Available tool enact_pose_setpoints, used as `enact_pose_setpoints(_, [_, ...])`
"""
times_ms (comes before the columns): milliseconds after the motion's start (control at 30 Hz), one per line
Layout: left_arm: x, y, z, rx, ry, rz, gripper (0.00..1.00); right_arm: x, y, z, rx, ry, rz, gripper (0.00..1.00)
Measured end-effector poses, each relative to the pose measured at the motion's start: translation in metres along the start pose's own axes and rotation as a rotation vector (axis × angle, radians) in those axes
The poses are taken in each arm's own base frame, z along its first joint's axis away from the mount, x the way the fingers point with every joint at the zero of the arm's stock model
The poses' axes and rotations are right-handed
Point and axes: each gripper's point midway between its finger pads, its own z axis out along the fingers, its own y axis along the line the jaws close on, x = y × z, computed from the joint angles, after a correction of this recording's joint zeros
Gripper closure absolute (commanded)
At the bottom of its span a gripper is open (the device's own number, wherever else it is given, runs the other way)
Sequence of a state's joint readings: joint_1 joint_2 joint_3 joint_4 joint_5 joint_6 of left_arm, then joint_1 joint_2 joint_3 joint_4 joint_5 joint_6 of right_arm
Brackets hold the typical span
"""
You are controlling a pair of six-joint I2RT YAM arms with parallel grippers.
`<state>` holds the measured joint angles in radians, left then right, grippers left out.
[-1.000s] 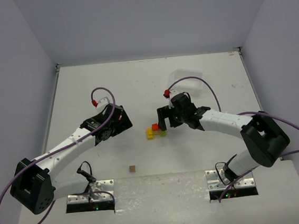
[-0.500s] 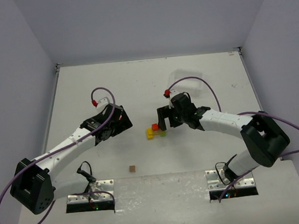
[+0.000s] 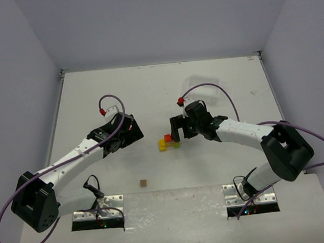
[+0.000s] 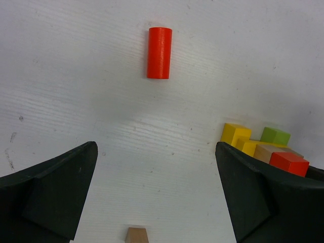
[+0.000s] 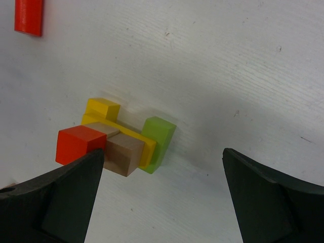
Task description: Build the wood block tower
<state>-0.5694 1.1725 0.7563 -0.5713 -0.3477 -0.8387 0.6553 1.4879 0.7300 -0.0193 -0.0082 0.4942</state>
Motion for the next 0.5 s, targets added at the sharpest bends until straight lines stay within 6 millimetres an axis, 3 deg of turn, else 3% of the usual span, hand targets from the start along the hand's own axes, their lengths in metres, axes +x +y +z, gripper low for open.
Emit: enact_pose_setpoints(500, [0.0014, 0.0014, 0.0007, -0.003, 0.003, 0.002, 0.00, 0.0057, -0.0053, -0.0010, 0.034, 0.019, 0.013, 0.01])
